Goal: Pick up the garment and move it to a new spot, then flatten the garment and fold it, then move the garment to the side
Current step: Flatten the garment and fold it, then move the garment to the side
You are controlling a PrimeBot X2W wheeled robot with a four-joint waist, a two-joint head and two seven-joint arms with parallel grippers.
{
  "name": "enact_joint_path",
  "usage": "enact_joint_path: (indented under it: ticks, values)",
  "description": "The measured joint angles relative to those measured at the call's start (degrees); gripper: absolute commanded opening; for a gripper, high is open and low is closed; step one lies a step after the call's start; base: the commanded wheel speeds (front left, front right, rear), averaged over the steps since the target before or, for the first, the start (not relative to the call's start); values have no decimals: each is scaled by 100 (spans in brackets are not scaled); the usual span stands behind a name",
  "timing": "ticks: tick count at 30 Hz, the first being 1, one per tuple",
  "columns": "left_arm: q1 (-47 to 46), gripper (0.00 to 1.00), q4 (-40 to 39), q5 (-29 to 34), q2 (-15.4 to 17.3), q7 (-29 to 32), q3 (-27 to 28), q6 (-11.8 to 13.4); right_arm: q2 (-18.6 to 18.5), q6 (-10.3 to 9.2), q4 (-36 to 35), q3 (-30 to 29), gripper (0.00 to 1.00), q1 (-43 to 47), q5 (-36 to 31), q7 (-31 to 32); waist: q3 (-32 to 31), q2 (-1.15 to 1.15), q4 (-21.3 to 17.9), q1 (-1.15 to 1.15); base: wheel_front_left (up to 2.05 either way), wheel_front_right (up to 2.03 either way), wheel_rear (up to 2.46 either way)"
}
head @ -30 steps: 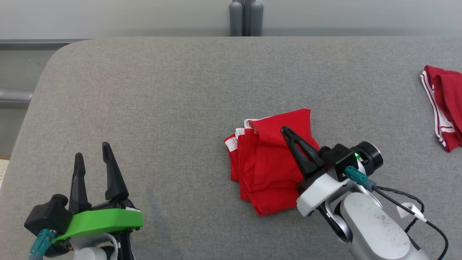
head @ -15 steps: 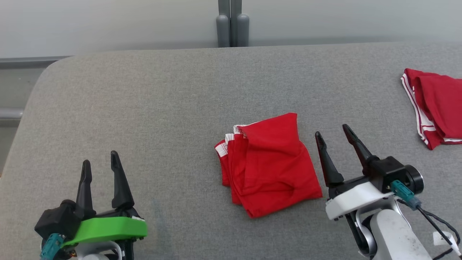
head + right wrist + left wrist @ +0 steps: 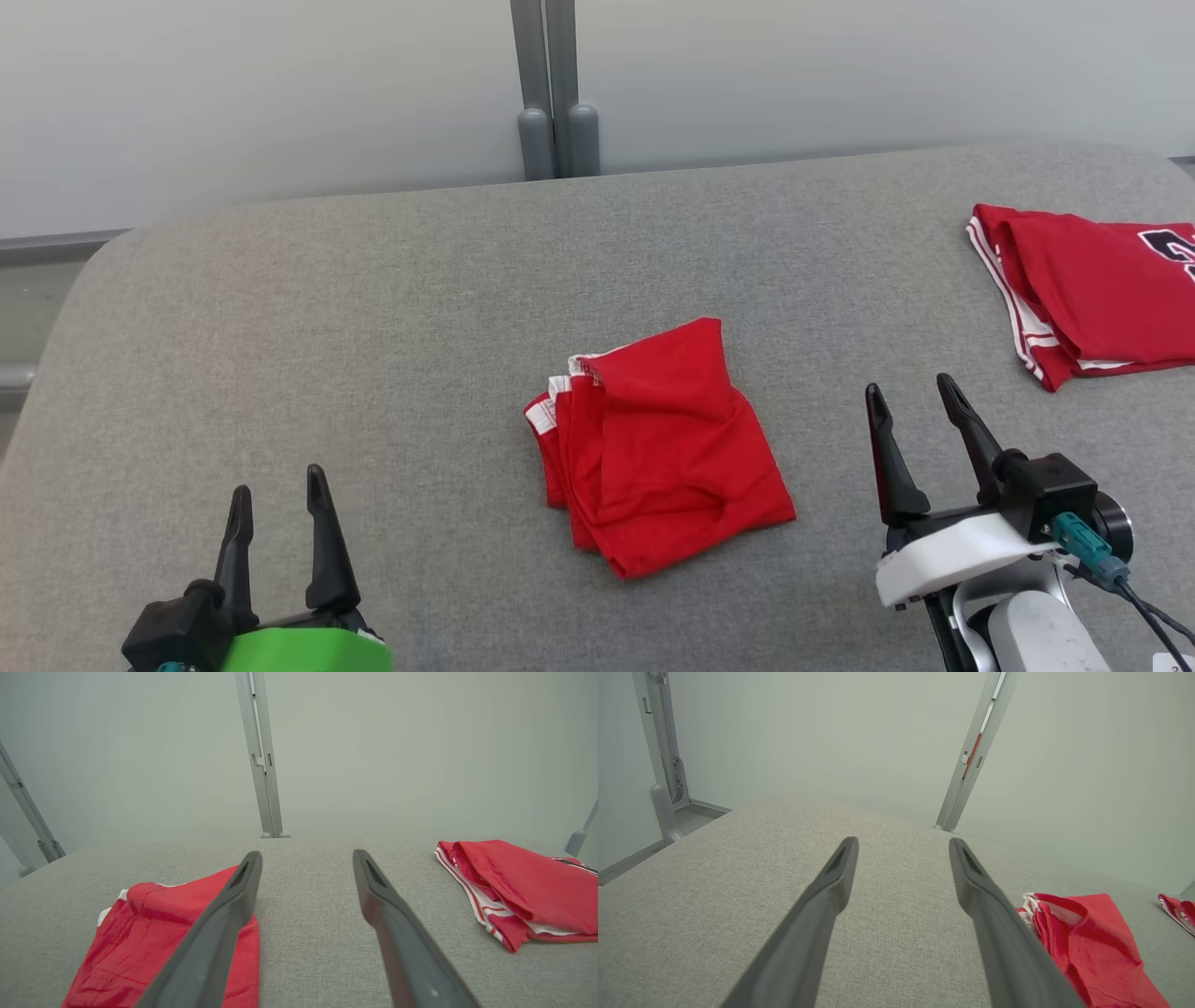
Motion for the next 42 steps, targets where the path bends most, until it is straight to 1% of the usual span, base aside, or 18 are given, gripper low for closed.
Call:
enact_joint_path:
  ticks: [5, 11, 19, 29, 34, 36, 38, 42]
  values:
    - [35, 100, -16, 65, 0, 0, -108, 12, 3, 0, 26, 8, 100, 10, 63, 0, -68, 0, -68, 0, 0, 0, 0]
    - [35, 100, -23, 79, 0, 0, -177, 42, 4, 0, 20, -16, 100, 12, 70, 0, -54, 0, -56, 0, 0, 0, 0]
    - [32, 100, -21, 97, 0, 0, -216, 47, 5, 0, 30, -38, 100, 12, 80, 0, 16, 0, 22, 0, 0, 0, 0]
    - [-18, 100, -5, 97, 0, 0, -242, 46, 10, 0, 243, 2, 100, -41, -29, 0, 157, 0, 191, 0, 0, 0, 0]
    - [-111, 100, -3, 97, 0, 0, -278, 44, -10, 0, 848, 138, 100, -348, -192, 0, 274, 0, 288, 0, 0, 0, 0]
    - [-172, 100, 8, 97, 0, 0, -305, 41, -85, 0, 1279, 202, 100, -644, -201, 13, 324, 0, 353, 0, 0, 0, 0]
    - [-208, 100, 24, 94, 0, 0, -328, 41, -172, 0, 1714, 326, 100, -886, -175, 137, 369, 0, 424, 0, 0, 0, 0]
    - [-285, 100, 47, 69, 0, -1, -375, 51, -324, 1, 2504, 624, 100, -1477, 79, 560, 463, 0, 606, 0, 0, 0, 0]
